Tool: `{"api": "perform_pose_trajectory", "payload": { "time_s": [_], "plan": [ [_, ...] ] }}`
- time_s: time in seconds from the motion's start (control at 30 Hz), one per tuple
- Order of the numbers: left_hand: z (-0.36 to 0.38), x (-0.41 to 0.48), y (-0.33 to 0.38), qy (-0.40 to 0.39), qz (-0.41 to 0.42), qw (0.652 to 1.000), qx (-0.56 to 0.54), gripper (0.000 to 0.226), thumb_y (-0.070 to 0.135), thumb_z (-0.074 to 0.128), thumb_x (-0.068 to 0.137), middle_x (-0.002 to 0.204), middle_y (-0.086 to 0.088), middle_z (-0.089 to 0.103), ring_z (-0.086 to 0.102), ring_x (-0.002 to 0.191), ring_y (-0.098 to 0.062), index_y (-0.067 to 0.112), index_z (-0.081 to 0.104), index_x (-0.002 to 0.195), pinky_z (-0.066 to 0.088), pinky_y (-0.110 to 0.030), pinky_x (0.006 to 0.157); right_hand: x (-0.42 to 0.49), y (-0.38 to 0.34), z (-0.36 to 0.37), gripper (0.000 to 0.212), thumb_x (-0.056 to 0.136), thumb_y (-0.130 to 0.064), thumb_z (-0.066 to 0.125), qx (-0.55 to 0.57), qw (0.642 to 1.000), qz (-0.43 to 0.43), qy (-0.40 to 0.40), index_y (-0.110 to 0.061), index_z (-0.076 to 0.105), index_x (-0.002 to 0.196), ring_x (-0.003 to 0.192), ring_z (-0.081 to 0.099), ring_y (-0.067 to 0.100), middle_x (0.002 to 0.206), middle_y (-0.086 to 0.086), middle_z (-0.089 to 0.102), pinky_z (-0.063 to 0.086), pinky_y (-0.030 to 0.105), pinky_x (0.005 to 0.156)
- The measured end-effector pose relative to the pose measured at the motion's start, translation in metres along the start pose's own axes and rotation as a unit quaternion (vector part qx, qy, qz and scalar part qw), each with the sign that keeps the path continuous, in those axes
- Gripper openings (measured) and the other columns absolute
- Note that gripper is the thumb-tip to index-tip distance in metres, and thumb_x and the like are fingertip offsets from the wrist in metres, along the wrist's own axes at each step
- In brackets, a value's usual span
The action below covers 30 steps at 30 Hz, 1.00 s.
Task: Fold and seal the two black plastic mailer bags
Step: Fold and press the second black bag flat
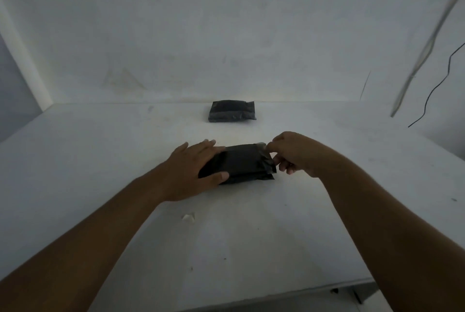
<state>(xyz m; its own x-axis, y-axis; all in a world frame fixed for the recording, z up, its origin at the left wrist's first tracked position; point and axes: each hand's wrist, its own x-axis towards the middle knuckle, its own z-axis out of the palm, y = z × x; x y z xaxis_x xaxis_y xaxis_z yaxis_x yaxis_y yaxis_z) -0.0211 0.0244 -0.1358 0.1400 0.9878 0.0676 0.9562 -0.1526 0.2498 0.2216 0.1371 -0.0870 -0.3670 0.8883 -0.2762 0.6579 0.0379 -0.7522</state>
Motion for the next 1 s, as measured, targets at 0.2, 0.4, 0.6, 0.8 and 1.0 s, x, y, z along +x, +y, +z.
{"api": "perform_pose_trajectory", "payload": {
  "time_s": [0.2, 0.4, 0.6, 0.8, 1.0],
  "plan": [
    [0.004, -0.002, -0.003, -0.028, -0.004, 1.000, -0.001, 0.063, 0.059, 0.011, 0.097, 0.167, 0.008, 0.004, -0.003, 0.151, -0.002, 0.041, 0.005, 0.157, -0.006, -0.030, 0.121, 0.002, 0.018, 0.008, 0.038, 0.089, -0.005, 0.057, 0.055, 0.997, -0.014, 0.049, -0.014, 0.052, 0.125, 0.062, 0.055, 0.019, 0.082, 0.011, 0.065, 0.043, 0.026, 0.054],
    [0.010, -0.006, -0.006, -0.024, -0.013, 0.999, 0.025, 0.061, 0.054, 0.018, 0.103, 0.167, 0.006, 0.002, -0.004, 0.152, -0.006, 0.036, -0.001, 0.158, -0.006, -0.030, 0.121, 0.001, 0.021, 0.016, 0.025, 0.096, -0.032, 0.055, 0.051, 0.992, -0.031, 0.110, -0.014, 0.057, 0.113, 0.062, 0.059, 0.019, 0.087, 0.011, 0.071, 0.047, 0.028, 0.056],
    [0.016, -0.002, -0.004, -0.029, -0.023, 0.999, 0.030, 0.064, 0.055, 0.019, 0.102, 0.167, 0.005, 0.000, -0.005, 0.152, -0.007, 0.034, -0.005, 0.158, -0.004, -0.031, 0.122, 0.003, 0.032, 0.029, 0.025, 0.093, -0.024, 0.065, 0.078, 0.992, -0.043, 0.093, -0.016, 0.057, 0.116, 0.057, 0.054, 0.015, 0.084, 0.008, 0.066, 0.039, 0.024, 0.048],
    [0.022, -0.006, -0.008, -0.010, -0.020, 1.000, 0.020, 0.064, 0.057, 0.019, 0.101, 0.167, 0.008, 0.002, -0.006, 0.151, -0.004, 0.037, -0.005, 0.157, -0.004, -0.030, 0.121, -0.002, 0.031, 0.032, 0.031, 0.099, -0.034, 0.049, 0.036, 0.983, -0.045, 0.177, -0.008, 0.065, 0.097, 0.059, 0.056, 0.018, 0.085, 0.014, 0.071, 0.043, 0.027, 0.053],
    [0.014, -0.001, 0.001, 0.011, -0.024, 0.999, 0.040, 0.080, 0.074, 0.008, 0.088, 0.167, 0.006, -0.001, -0.009, 0.152, -0.008, 0.036, -0.004, 0.157, -0.008, -0.042, 0.124, -0.019, 0.022, 0.032, 0.062, 0.095, -0.061, 0.046, 0.077, 0.995, 0.032, 0.058, -0.002, 0.065, 0.095, 0.049, 0.061, 0.022, 0.073, 0.012, 0.075, 0.042, 0.025, 0.047]
  ]
}}
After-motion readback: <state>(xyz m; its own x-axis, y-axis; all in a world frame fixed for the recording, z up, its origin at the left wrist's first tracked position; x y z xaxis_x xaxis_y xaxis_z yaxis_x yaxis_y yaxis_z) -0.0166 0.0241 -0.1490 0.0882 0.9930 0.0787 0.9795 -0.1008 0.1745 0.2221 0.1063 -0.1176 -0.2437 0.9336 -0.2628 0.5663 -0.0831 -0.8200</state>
